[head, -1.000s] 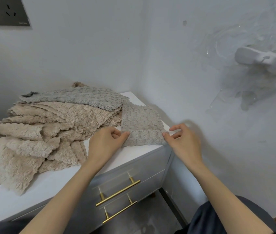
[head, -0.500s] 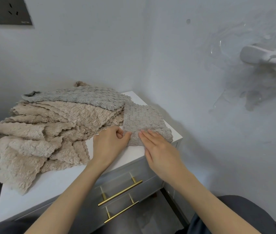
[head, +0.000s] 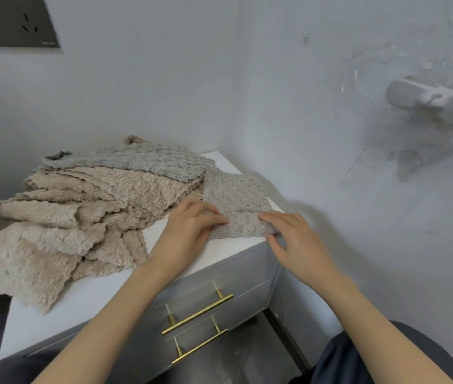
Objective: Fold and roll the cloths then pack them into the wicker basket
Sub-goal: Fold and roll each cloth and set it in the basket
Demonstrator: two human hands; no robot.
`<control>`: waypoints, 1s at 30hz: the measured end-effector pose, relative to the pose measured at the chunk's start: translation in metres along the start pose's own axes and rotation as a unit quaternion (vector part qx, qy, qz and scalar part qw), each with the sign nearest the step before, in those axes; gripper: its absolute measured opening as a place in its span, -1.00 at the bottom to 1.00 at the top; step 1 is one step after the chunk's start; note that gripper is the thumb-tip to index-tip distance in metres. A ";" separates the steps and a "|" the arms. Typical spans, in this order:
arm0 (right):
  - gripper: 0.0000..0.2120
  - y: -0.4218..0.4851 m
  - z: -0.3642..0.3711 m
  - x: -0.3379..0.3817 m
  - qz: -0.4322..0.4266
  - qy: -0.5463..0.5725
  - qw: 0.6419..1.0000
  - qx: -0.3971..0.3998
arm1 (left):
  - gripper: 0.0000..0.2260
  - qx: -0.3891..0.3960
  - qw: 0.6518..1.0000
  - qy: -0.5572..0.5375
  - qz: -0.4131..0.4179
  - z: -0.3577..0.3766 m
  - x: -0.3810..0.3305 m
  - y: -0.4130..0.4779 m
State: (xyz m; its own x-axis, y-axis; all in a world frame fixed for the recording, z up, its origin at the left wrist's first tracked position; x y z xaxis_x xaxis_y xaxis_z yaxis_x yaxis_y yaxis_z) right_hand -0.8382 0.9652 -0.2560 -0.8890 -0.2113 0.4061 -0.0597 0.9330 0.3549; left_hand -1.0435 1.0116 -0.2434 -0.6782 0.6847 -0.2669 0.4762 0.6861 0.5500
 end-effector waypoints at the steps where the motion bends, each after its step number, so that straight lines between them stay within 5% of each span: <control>1: -0.64 0.001 -0.001 -0.001 -0.002 0.011 1.000 0.004 | -0.74 0.020 1.000 0.003 0.002 0.000 0.001 -0.001; 6: -0.65 0.003 0.001 -0.002 0.004 0.014 1.000 -0.009 | -0.55 0.114 0.991 0.052 -0.046 0.007 0.008 -0.007; 11: -0.69 0.007 0.003 -0.003 0.021 0.024 0.999 -0.037 | -0.67 0.069 0.996 -0.014 -0.056 0.009 0.007 -0.005; 17: -0.86 0.012 0.003 -0.013 0.118 0.152 0.981 -0.004 | -0.78 0.084 0.974 -0.134 -0.165 0.008 0.016 -0.001; 21: -0.64 0.013 -0.001 -0.019 0.197 0.228 0.953 0.008 | -0.80 0.099 0.956 -0.182 -0.206 0.011 0.017 0.001; 27: -0.49 0.015 0.000 -0.026 0.253 0.186 0.949 -0.009 | -0.73 0.065 0.955 -0.136 -0.254 0.015 0.022 0.007; 30: -0.62 0.015 -0.001 -0.024 0.250 0.135 0.957 -0.057 | -0.74 0.045 0.954 -0.093 -0.282 0.016 0.024 0.009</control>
State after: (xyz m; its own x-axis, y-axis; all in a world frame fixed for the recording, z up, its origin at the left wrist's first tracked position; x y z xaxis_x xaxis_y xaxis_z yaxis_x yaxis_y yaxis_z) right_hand -0.8173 0.9836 -0.2595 -0.6429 0.1717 0.7464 0.4065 0.9025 0.1425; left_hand -1.0467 1.0378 -0.2573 -0.7340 0.2261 -0.6404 0.1167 0.9709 0.2091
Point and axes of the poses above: each hand's wrist, its own y-axis towards the middle knuckle, its own z-axis out of the palm, x = y × z, the point moved 4 cm from there along y, towards the middle knuckle, and after that the axes turned 5 degrees about y, right-handed, at the moved point
